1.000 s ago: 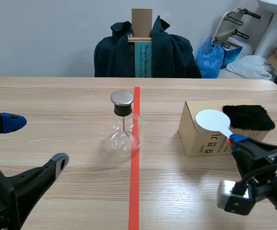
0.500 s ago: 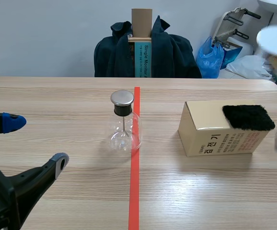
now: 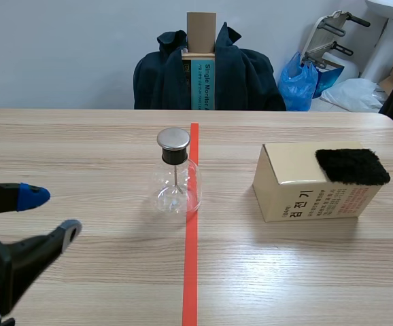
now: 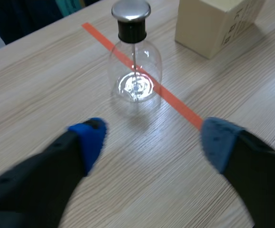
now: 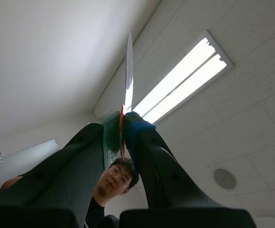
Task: Do the electroscope experiment.
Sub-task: 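Bring the plate to the electroscope and point at the metal foil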
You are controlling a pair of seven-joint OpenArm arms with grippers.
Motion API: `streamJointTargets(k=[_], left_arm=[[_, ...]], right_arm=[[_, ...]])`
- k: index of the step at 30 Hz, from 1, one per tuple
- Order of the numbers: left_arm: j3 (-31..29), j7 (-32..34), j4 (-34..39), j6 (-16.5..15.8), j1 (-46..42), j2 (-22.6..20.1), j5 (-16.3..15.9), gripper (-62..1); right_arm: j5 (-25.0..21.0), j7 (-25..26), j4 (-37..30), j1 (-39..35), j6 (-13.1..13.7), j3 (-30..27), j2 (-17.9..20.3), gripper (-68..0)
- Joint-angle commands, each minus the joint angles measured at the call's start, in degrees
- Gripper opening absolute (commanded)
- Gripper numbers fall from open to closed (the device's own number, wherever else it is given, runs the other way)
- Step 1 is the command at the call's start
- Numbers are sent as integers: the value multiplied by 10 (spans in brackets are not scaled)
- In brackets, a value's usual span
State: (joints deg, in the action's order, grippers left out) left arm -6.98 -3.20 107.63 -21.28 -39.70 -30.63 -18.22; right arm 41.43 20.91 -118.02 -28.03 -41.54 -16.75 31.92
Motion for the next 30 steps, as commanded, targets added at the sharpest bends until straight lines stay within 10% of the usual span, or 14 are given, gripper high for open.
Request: streamJointTargets(k=[1, 4, 18, 30], left_arm=[[1, -3, -31, -10, 47, -1, -6, -403], [19, -9, -104, -25, 121, -7, -6, -593], [210, 161, -474, -77, 432, 37, 26, -581], [317, 241, -607, -63, 529, 104, 70, -581]], right_arm=[[-8, -4, 0, 15, -33, 0, 8, -669], [-10, 0, -10, 15, -33, 0, 8, -669], [-34, 24, -21, 15, -33, 0, 8, -669], [-45, 26, -21, 15, -33, 0, 8, -669]])
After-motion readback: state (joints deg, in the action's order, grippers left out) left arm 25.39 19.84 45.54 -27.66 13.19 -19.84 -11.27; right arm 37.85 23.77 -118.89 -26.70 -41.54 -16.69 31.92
